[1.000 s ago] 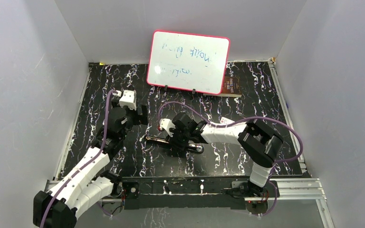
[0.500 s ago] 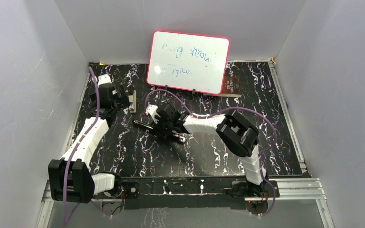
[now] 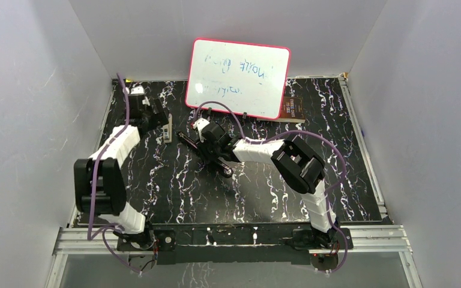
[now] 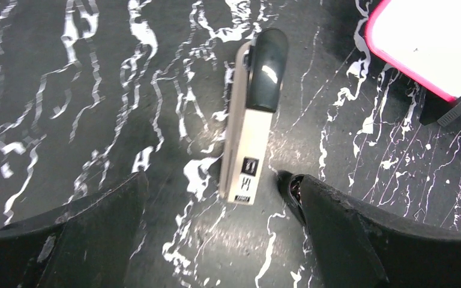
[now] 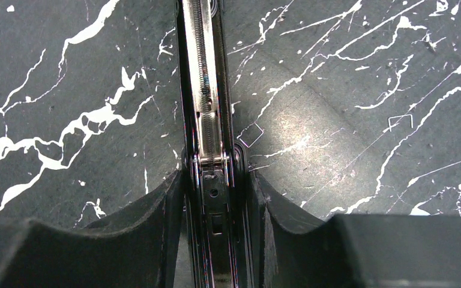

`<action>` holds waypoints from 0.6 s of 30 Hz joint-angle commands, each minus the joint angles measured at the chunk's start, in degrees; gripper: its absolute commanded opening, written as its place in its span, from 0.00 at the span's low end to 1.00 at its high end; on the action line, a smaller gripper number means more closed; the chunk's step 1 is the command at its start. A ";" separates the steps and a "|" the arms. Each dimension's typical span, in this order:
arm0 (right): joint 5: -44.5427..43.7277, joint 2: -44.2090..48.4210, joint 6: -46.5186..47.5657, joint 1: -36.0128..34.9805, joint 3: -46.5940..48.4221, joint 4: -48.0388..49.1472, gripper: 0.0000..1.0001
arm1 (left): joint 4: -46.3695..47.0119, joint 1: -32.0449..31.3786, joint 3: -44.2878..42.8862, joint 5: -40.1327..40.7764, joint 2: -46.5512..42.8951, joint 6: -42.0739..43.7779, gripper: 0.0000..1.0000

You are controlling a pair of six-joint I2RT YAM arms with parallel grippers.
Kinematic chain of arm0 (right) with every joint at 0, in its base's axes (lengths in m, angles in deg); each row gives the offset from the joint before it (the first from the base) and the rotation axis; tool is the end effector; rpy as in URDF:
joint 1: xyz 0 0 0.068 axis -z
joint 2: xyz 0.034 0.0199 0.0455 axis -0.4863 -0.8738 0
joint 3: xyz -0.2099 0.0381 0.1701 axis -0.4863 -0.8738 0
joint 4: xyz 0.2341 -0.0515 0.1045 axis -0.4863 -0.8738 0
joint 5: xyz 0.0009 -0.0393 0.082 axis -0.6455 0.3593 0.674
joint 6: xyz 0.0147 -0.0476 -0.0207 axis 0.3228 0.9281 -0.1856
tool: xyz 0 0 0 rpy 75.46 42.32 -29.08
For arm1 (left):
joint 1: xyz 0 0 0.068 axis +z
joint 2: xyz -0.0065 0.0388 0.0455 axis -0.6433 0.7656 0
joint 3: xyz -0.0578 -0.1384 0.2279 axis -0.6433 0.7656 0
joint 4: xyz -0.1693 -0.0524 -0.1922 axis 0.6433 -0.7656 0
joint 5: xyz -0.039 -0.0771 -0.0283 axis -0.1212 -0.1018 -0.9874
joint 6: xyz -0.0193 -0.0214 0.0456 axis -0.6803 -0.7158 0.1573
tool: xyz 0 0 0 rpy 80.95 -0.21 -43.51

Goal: Load the staples into the stapler
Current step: Move the stapler to the center of the board.

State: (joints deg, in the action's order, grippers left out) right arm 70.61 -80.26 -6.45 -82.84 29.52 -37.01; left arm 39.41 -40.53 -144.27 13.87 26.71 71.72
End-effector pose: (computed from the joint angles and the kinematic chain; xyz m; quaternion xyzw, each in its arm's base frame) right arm 0.2764 0.3720 0.1591 -0.3467 0.8372 0.1783 0.3836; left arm 0.3419 0.0017 0.2630 -0.1572 0.8596 -0.0168 0.4858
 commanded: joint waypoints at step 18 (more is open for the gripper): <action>13.00 22.73 -6.57 1.76 -17.83 9.26 0.61 | 0.98 0.19 -23.65 -9.63 29.03 10.01 0.70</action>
State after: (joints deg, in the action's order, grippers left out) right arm 81.34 -63.40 -11.21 -81.20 13.78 -32.38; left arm 41.53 -40.53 -164.20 6.02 54.03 80.22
